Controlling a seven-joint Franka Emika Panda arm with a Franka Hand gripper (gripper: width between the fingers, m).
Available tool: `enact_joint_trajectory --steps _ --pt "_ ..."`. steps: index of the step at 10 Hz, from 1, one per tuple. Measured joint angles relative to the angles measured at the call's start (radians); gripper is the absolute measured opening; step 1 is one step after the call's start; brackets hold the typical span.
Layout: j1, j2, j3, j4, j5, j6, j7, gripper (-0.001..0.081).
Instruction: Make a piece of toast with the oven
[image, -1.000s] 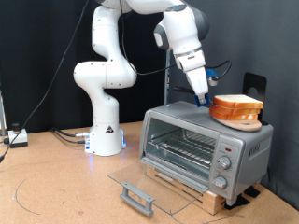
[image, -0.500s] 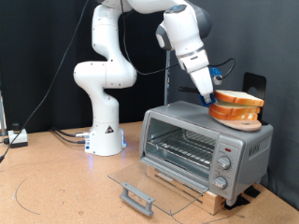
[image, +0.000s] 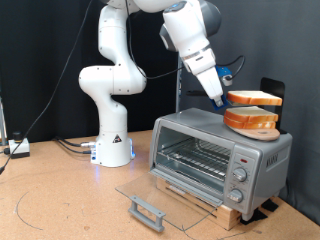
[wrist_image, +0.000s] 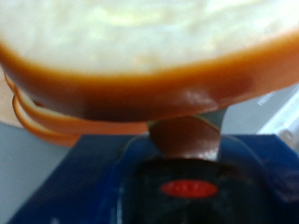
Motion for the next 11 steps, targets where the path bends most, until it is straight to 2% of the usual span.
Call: enact_joint_trajectory --steps 2,4,7,11 --pt "-0.009 -0.019 -0.034 0.000 -0.021 -0.048 -0.006 0.0392" --pt "-0.009 -0.018 -0.040 -0.008 -0.006 -0.039 -0.029 0.0392" --pt "-0.023 -0.041 -0.135 -0.049 -0.003 -0.051 -0.107 0.0392" --pt "-0.094 -0.048 -0.234 -0.070 -0.109 -0.118 -0.160 0.0392"
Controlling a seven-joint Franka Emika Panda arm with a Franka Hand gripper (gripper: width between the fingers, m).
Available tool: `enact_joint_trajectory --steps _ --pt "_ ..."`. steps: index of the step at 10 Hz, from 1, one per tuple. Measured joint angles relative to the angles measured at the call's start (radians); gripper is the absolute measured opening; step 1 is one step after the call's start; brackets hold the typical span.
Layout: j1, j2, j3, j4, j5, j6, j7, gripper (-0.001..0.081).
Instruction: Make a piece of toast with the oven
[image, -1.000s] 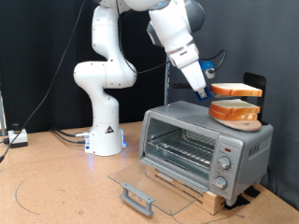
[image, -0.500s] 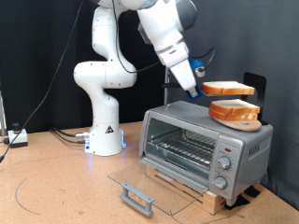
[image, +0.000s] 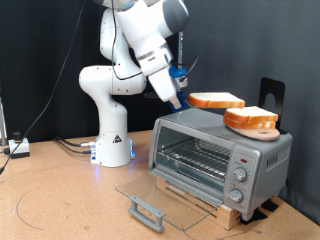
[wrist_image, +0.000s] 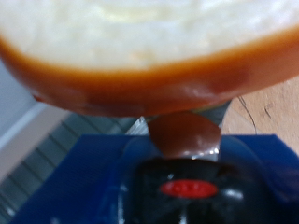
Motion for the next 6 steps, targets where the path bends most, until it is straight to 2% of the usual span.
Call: enact_joint_trajectory --steps 6 --pt "-0.103 0.001 -0.175 0.001 -0.124 -0.125 -0.159 0.0392"
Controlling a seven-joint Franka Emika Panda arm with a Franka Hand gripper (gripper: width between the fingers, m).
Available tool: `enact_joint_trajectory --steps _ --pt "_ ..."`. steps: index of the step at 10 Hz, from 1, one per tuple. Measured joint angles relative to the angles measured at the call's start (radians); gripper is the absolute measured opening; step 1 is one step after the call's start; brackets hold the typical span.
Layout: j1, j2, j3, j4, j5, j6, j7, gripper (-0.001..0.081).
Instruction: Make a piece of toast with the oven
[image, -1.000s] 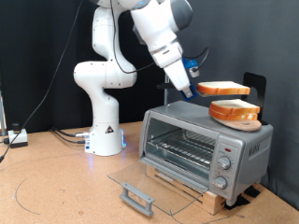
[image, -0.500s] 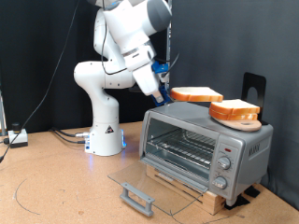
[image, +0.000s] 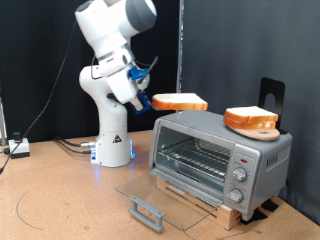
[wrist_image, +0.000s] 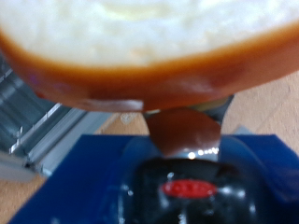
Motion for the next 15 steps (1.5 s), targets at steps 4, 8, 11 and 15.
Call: enact_joint_trajectory --steps 4,8,11,15 --pt "-0.044 0.013 -0.065 0.012 -0.059 -0.054 -0.056 0.0392" --pt "-0.052 0.024 -0.075 -0.079 -0.129 0.014 -0.275 0.0392" --pt "-0.069 0.097 -0.074 -0.132 -0.186 0.162 -0.290 0.0392" --pt "-0.055 0.218 -0.050 -0.135 -0.187 0.294 -0.324 0.0392"
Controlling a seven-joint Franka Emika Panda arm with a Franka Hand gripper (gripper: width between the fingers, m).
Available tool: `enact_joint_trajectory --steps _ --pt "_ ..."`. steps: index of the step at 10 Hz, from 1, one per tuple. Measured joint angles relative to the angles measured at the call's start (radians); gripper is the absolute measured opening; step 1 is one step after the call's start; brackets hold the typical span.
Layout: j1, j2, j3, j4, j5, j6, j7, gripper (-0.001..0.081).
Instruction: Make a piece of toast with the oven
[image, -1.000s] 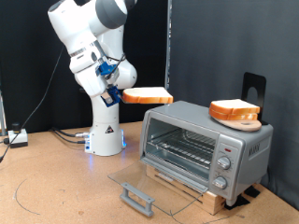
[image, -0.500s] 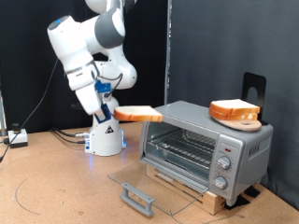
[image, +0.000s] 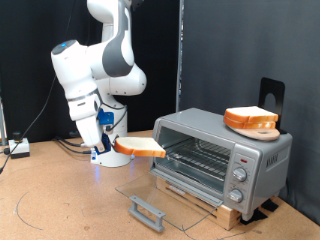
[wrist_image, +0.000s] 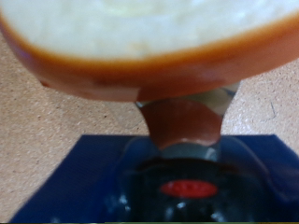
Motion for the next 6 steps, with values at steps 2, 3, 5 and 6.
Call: enact_joint_trajectory --steps 2,3,5,6 --pt "0.032 0.015 0.023 -0.008 0.039 0.043 -0.017 0.0392" --pt "0.054 0.014 0.039 -0.017 0.062 0.059 -0.022 0.0392" --pt "0.099 0.001 0.077 -0.042 0.103 0.087 -0.023 0.0392" --pt "0.120 -0.011 0.102 -0.061 0.118 0.106 -0.021 0.0392"
